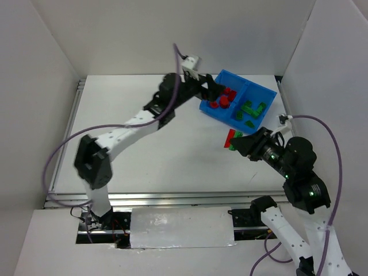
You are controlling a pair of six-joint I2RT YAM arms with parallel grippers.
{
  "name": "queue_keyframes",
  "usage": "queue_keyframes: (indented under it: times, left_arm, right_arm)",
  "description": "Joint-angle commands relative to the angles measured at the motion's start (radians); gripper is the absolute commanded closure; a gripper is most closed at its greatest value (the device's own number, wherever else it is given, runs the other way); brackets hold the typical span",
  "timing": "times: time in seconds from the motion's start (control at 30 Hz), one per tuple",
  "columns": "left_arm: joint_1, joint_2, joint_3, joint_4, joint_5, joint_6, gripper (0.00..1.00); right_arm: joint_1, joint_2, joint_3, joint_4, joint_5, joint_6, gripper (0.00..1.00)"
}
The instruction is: Sort the legos into containers by color
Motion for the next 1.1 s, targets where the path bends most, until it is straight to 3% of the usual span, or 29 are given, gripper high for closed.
queue_keyframes:
  times: [0.0, 0.1, 0.17, 0.3, 0.37, 0.47, 0.6, 0.83, 1.07]
  left_arm:
    - [0.007, -0.317, -0.062, -0.22, 0.155, 0.074, 0.01]
    - [0.056, -0.499, -0.133, -0.379, 0.233, 0.06, 0.01]
    - [0.121, -0.567, -0.182, -0.454, 0.344, 0.01, 0.01]
    - [0.173, -0.741, -0.271, -0.505, 0.505, 0.011, 0.0]
    - [0.175, -0.783, -0.326, -0.504, 0.593, 0.003, 0.01]
    - [0.175, -0.828, -0.38, -0.49, 0.637, -0.042, 0.0]
    - [0.175, -0.841, -0.415, -0.516, 0.622, -0.095, 0.0]
    - [0.175, -0.861, -0.543, -0.204, 0.707, -0.291, 0.0]
    - [0.175, -0.828, -0.575, -0.081, 0.746, -0.383, 0.01]
  right_arm:
    - [-0.008, 0.08, -0.069, 0.394, -0.294, 0.01, 1.0]
    - [-0.008, 0.176, -0.12, 0.606, -0.528, 0.0, 1.0]
    - [-0.007, 0.218, -0.16, 0.743, -0.593, 0.013, 1.0]
    - [-0.002, 0.27, -0.22, 1.004, -0.803, 0.07, 1.0]
    - [0.004, 0.305, -0.257, 1.199, -0.863, 0.159, 1.0]
    - [0.03, 0.35, -0.27, 1.334, -0.931, 0.215, 1.0]
    - [0.09, 0.339, -0.246, 1.244, -0.845, 0.126, 1.0]
    - [0.173, 0.399, -0.166, 1.13, -0.798, 0.037, 1.0]
    - [0.179, 0.402, -0.136, 1.036, -0.718, -0.011, 1.0]
